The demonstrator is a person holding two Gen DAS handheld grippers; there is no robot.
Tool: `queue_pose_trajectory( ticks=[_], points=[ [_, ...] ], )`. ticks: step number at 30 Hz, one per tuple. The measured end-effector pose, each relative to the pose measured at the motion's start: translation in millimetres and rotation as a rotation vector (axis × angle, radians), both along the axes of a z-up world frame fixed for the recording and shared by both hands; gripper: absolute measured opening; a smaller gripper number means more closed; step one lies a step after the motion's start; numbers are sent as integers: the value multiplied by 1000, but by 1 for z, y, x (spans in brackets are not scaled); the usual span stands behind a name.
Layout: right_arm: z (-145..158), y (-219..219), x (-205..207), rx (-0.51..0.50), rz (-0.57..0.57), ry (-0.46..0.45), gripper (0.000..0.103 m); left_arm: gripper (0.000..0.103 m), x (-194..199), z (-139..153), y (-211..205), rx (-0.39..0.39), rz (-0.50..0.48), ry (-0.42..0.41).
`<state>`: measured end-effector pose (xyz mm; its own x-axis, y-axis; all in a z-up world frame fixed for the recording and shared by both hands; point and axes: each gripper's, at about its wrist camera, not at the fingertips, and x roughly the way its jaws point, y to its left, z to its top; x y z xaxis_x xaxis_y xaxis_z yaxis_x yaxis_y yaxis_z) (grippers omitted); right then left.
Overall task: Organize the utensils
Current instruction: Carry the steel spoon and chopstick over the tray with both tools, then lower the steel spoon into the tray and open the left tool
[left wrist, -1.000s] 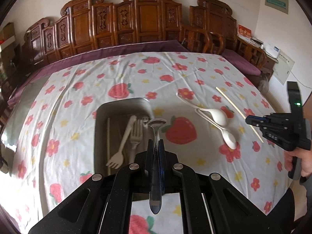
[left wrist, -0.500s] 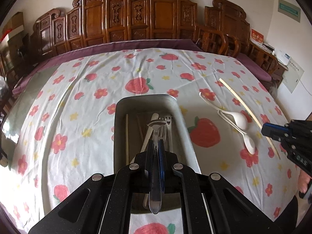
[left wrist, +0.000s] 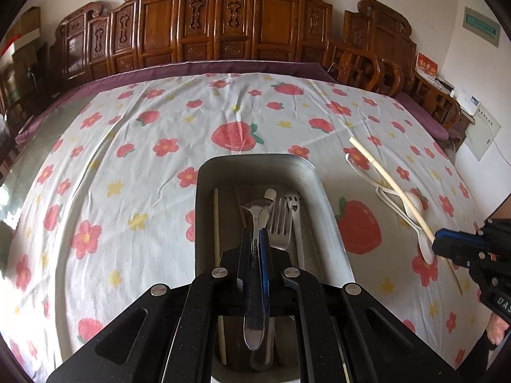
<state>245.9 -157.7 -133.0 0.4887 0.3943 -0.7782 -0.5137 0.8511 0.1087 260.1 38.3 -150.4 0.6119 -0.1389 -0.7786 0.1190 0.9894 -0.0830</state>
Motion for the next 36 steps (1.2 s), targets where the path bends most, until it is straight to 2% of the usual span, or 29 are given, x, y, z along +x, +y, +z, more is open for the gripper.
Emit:
queue_pose_trajectory(
  ticks=[12,17,30,36],
  points=[
    [-2,24,8,25,26,19,6,4,10,-7,5,-36,-4,14],
    [-1,37,7,23,39,25,6,4,8,-2,6,-44,-17,-6],
    [-11,69,11,103,-15,67,6,4,-1,24,32,20,-11,-81],
    [-16,88,14,127,-39,82,6,4,2,31,47,18,6,-85]
  ],
)
